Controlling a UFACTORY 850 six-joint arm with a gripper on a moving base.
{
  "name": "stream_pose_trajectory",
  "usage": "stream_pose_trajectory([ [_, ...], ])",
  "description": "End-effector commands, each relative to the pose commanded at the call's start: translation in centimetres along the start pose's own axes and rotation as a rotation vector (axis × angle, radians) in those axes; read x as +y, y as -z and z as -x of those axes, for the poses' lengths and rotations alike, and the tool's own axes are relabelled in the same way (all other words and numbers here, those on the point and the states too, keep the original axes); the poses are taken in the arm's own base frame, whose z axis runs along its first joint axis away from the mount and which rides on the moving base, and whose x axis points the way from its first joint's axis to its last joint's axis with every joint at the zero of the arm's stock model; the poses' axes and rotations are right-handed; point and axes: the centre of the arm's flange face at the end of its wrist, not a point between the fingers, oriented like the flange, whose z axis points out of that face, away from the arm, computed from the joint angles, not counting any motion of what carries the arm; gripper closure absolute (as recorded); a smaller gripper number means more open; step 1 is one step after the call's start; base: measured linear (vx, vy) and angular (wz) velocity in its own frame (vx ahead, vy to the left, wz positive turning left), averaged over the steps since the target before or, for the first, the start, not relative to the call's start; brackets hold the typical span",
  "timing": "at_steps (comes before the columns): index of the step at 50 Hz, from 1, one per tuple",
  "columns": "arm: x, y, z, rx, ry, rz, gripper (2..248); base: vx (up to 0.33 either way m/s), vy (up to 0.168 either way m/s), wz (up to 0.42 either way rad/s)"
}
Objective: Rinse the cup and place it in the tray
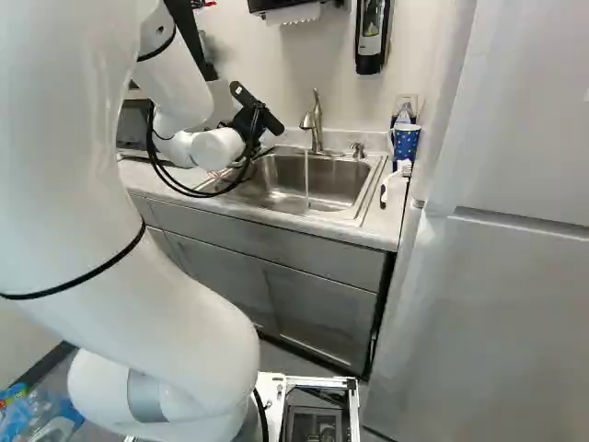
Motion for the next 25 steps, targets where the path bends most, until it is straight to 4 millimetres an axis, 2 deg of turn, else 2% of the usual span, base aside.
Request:
stream_pose_trajectory([
  [25,0.00,0.00,0.00,0.000,-0.263,0.000,129,0.000,0.000,0.000],
])
